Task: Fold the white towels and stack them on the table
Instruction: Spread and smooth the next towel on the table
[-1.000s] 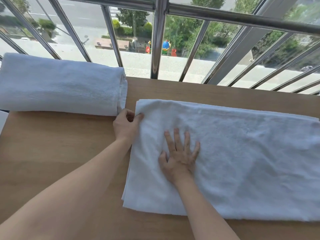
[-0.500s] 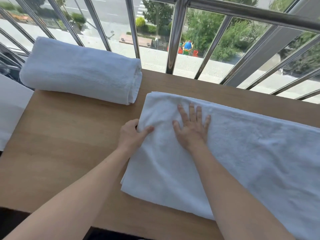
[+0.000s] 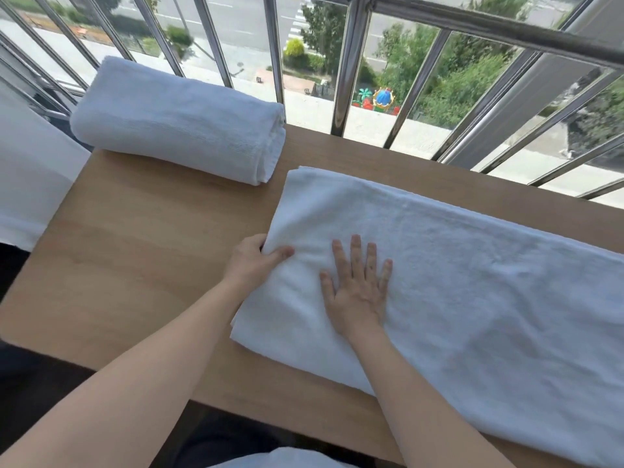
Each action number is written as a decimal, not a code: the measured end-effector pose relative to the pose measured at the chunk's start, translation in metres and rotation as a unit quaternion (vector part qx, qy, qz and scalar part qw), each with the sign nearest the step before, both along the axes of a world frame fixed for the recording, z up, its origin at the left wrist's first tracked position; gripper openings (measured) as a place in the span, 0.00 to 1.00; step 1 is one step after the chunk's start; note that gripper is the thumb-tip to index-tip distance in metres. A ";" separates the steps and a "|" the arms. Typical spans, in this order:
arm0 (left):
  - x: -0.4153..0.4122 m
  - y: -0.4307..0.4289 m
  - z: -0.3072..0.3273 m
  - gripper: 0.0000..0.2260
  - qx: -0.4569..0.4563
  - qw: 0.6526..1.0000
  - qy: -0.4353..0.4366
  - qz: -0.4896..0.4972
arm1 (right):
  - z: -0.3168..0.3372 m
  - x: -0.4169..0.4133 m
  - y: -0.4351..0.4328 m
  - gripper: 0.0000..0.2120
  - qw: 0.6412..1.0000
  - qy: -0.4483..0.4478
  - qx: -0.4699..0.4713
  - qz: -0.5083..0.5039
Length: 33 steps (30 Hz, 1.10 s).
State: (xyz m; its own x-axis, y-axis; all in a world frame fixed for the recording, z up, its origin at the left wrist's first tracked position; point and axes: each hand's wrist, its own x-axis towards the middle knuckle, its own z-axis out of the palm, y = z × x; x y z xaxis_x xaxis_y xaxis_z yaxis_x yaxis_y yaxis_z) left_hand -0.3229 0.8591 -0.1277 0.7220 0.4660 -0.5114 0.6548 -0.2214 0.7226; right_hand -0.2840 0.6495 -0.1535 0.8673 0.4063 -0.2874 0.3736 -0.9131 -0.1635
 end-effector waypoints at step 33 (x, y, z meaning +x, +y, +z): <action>-0.111 0.011 0.001 0.14 -0.030 0.997 -0.050 -0.060 | -0.008 -0.072 0.008 0.30 0.994 0.001 -0.036 -0.107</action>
State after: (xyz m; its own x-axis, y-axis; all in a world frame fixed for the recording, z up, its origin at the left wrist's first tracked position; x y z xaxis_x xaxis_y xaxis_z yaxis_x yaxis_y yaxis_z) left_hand -0.4342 0.8704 -0.1262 0.8190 0.3448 -0.4586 0.5506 -0.2478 0.7971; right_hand -0.3558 0.6573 -0.1615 0.9311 0.1907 -0.3109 0.1688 -0.9809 -0.0963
